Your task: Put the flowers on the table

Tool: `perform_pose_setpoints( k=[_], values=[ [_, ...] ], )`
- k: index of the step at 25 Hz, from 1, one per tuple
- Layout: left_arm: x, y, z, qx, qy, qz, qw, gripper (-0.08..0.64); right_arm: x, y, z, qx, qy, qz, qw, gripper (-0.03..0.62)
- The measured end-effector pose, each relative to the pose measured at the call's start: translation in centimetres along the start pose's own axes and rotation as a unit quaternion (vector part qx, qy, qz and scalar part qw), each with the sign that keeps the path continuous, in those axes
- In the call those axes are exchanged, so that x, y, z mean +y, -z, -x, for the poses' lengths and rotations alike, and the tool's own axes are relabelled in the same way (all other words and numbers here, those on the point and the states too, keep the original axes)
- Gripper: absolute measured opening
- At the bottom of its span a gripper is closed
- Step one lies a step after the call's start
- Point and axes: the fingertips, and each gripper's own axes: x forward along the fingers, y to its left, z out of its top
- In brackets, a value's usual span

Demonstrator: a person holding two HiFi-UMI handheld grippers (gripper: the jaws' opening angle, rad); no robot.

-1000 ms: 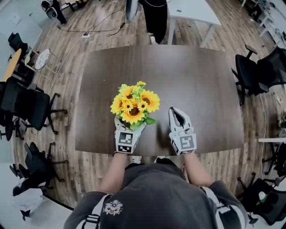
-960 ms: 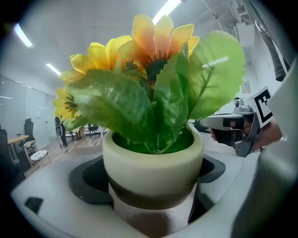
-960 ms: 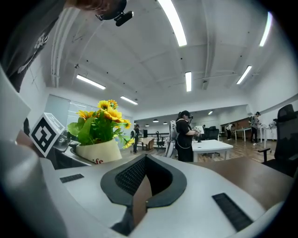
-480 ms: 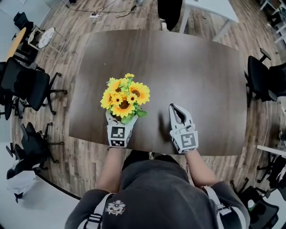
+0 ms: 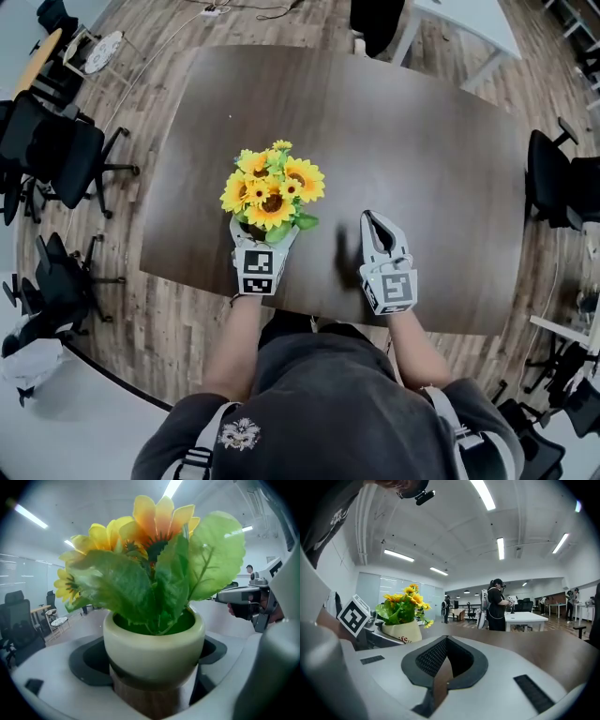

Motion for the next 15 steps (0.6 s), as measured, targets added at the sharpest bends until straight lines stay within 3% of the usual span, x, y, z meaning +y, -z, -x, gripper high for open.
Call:
perform_pose_setpoints(
  k=[15],
  values=[
    [0.6, 4.6, -2.2, 0.059, -0.031, 0.034, 0.9972, 0.535, 2.1, 2.0, -0.1, 0.022, -0.018, -0.007, 1.0, 0.023]
  ],
)
